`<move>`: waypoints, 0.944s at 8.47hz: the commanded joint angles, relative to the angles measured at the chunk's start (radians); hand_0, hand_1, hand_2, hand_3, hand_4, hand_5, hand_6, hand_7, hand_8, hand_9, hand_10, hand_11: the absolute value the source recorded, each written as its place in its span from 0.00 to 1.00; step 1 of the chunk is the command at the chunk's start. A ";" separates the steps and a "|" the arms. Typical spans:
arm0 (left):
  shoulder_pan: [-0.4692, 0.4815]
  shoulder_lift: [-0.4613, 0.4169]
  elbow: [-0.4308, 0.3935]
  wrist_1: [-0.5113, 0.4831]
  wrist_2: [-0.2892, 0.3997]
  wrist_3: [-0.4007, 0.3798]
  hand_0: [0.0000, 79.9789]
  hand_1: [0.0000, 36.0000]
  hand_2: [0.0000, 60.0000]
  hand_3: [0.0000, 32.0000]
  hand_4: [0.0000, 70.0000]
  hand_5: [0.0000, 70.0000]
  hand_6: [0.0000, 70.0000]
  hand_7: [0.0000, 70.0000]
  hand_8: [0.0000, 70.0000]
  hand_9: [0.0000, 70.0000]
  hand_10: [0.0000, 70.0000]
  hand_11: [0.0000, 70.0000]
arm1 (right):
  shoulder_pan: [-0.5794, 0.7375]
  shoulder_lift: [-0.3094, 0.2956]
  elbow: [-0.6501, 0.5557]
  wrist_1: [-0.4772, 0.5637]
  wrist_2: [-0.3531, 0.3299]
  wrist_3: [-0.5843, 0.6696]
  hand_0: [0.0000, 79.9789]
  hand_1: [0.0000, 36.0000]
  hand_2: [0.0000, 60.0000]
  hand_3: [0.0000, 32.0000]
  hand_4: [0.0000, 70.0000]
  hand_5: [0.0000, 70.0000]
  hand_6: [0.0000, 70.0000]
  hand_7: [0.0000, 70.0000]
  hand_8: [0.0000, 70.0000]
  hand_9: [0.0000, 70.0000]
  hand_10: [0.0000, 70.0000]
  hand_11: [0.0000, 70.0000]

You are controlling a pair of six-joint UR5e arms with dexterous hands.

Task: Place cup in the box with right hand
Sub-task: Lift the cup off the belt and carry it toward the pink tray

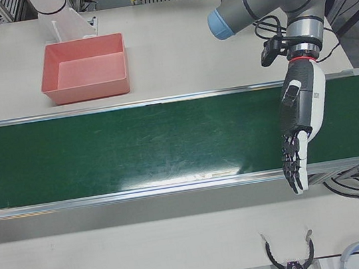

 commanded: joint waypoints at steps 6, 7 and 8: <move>0.000 0.000 0.001 0.000 0.000 0.000 0.00 0.00 0.00 0.00 0.00 0.00 0.00 0.00 0.00 0.00 0.00 0.00 | -0.568 0.179 0.190 0.014 0.161 -0.457 1.00 1.00 1.00 0.00 1.00 0.39 0.79 1.00 1.00 1.00 1.00 1.00; 0.000 -0.002 0.001 0.000 0.000 0.000 0.00 0.00 0.00 0.00 0.00 0.00 0.00 0.00 0.00 0.00 0.00 0.00 | -0.651 0.195 0.189 0.025 0.205 -0.524 1.00 1.00 1.00 0.00 1.00 0.39 0.79 1.00 1.00 1.00 1.00 1.00; 0.000 0.000 0.001 0.000 0.000 0.000 0.00 0.00 0.00 0.00 0.00 0.00 0.00 0.00 0.00 0.00 0.00 0.00 | -0.720 0.197 0.166 0.089 0.239 -0.592 1.00 1.00 1.00 0.00 1.00 0.38 0.79 1.00 1.00 1.00 1.00 1.00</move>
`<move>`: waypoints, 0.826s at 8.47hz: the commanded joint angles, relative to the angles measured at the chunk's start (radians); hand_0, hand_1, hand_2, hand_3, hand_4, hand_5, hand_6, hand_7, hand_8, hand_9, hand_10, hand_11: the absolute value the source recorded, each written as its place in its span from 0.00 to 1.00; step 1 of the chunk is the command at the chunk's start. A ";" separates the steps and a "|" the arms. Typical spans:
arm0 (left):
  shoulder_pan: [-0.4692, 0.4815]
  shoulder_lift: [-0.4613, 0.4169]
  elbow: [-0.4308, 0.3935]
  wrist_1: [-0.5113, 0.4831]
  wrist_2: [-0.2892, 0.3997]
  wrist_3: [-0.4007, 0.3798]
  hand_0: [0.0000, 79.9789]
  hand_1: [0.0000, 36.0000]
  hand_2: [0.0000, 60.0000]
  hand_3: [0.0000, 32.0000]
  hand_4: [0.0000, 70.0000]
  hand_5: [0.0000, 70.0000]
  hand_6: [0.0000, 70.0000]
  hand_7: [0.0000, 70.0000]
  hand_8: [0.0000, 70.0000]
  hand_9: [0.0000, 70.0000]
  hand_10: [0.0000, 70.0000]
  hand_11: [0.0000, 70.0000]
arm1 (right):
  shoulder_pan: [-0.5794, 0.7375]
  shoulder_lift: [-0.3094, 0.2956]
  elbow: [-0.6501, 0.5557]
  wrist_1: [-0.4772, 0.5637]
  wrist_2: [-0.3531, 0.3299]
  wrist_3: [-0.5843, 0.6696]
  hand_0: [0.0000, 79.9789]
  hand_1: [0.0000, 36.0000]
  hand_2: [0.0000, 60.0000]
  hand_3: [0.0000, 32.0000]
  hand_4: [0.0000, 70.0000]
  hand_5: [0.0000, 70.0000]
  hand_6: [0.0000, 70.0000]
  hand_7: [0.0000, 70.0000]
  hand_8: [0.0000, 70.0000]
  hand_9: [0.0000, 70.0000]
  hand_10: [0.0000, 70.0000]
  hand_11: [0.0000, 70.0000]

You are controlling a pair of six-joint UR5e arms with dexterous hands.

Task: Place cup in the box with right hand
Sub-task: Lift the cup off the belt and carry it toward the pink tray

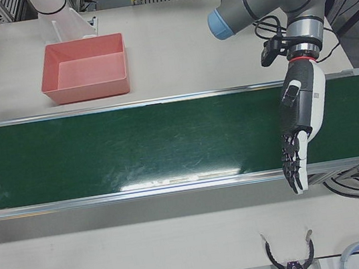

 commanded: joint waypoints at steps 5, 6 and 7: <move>0.000 -0.001 0.000 0.000 0.000 0.000 0.00 0.00 0.00 0.00 0.00 0.00 0.00 0.00 0.00 0.00 0.00 0.00 | -0.233 0.020 -0.216 0.277 0.103 -0.126 1.00 0.98 1.00 0.00 1.00 0.36 0.78 1.00 1.00 1.00 1.00 1.00; 0.000 -0.001 0.000 0.000 0.000 0.000 0.00 0.00 0.00 0.00 0.00 0.00 0.00 0.00 0.00 0.00 0.00 0.00 | -0.233 0.026 -0.297 0.282 0.097 0.004 1.00 0.86 0.82 0.00 1.00 0.35 0.76 1.00 1.00 1.00 1.00 1.00; 0.000 -0.001 0.000 0.000 0.000 -0.002 0.00 0.00 0.00 0.00 0.00 0.00 0.00 0.00 0.00 0.00 0.00 0.00 | -0.235 0.036 -0.381 0.279 0.080 0.129 1.00 0.47 0.08 0.00 1.00 0.26 0.68 1.00 1.00 1.00 1.00 1.00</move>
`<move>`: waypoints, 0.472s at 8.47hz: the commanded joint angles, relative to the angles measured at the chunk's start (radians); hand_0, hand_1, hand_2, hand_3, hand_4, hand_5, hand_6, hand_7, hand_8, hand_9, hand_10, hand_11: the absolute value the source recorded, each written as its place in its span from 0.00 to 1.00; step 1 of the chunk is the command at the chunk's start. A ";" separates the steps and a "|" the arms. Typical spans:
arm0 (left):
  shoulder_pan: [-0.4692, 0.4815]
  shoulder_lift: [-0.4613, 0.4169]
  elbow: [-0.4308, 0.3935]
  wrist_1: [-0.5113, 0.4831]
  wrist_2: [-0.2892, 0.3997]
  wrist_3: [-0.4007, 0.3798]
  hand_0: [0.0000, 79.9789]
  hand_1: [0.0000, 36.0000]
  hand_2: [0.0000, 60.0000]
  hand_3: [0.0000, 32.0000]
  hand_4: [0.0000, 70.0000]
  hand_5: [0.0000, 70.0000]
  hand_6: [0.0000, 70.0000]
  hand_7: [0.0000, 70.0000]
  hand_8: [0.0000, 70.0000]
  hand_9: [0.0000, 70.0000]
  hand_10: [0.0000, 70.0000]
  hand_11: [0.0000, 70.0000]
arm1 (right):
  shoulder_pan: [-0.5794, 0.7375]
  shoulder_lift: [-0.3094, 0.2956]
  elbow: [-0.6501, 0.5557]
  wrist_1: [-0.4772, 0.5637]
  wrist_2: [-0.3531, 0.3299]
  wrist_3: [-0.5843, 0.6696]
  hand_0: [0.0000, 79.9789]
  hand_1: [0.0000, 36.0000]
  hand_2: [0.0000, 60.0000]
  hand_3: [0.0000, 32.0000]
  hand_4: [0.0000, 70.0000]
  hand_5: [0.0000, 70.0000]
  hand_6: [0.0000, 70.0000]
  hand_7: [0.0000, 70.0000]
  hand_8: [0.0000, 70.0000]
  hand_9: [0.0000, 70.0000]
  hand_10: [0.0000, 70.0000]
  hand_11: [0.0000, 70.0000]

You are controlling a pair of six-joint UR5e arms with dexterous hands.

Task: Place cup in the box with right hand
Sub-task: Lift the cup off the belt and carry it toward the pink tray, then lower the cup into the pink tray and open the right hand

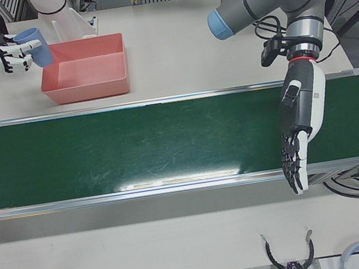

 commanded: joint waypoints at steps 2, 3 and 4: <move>0.000 0.000 0.000 0.000 0.000 0.000 0.00 0.00 0.00 0.00 0.00 0.00 0.00 0.00 0.00 0.00 0.00 0.00 | 0.009 0.053 -0.226 0.015 -0.058 0.281 0.68 0.01 0.00 0.28 0.84 0.11 0.21 0.95 0.41 0.56 0.38 0.55; 0.000 0.000 0.000 0.000 0.000 0.000 0.00 0.00 0.00 0.00 0.00 0.00 0.00 0.00 0.00 0.00 0.00 0.00 | 0.039 0.099 -0.275 0.015 -0.111 0.289 0.64 0.00 0.00 1.00 0.43 0.09 0.06 0.51 0.24 0.29 0.25 0.37; 0.000 0.000 0.000 0.000 0.000 -0.002 0.00 0.00 0.00 0.00 0.00 0.00 0.00 0.00 0.00 0.00 0.00 0.00 | 0.082 0.162 -0.362 0.015 -0.194 0.333 0.62 0.00 0.00 1.00 0.55 0.07 0.04 0.44 0.24 0.26 0.21 0.31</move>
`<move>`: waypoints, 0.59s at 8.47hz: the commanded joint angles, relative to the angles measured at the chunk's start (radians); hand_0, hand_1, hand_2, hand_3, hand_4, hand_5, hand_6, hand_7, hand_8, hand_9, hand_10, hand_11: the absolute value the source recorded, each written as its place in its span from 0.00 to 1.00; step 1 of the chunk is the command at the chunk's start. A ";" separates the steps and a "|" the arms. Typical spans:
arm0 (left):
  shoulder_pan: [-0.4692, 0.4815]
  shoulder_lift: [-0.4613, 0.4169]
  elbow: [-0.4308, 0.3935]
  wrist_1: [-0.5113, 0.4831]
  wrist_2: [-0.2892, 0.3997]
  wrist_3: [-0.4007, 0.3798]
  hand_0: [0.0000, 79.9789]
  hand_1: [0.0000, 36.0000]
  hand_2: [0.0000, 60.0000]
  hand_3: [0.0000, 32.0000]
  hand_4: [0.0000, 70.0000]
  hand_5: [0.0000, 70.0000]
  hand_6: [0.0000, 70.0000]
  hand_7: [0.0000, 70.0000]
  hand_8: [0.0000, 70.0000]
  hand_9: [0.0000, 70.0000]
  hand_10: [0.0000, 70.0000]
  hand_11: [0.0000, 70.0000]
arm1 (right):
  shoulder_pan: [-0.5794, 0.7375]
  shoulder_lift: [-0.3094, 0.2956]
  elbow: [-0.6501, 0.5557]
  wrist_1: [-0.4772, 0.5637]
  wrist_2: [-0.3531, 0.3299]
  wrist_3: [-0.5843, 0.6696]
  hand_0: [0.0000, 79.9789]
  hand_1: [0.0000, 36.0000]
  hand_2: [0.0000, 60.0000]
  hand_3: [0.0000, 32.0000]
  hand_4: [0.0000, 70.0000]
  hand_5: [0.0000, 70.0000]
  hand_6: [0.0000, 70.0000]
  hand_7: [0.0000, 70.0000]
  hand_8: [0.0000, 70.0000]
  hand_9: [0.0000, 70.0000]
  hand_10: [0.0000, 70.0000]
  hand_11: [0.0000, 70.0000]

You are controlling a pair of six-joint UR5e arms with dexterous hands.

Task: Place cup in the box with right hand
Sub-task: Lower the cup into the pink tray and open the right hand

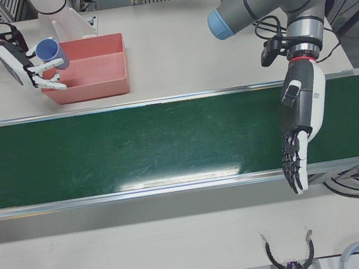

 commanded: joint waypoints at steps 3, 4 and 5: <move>0.000 0.002 0.000 0.000 0.000 0.000 0.00 0.00 0.00 0.00 0.00 0.00 0.00 0.00 0.00 0.00 0.00 0.00 | 0.092 0.136 -0.170 -0.004 -0.171 0.110 0.59 0.00 0.00 1.00 0.62 0.06 0.05 0.49 0.30 0.30 0.19 0.26; 0.000 0.000 0.000 0.000 0.000 0.000 0.00 0.00 0.00 0.00 0.00 0.00 0.00 0.00 0.00 0.00 0.00 0.00 | 0.103 0.141 -0.143 -0.006 -0.177 0.108 0.59 0.00 0.00 1.00 0.58 0.07 0.05 0.51 0.30 0.31 0.20 0.27; 0.000 0.002 0.000 0.000 0.000 0.000 0.00 0.00 0.00 0.00 0.00 0.00 0.00 0.00 0.00 0.00 0.00 0.00 | 0.110 0.139 -0.094 -0.009 -0.176 0.108 0.61 0.00 0.00 1.00 0.59 0.08 0.06 0.54 0.31 0.33 0.21 0.29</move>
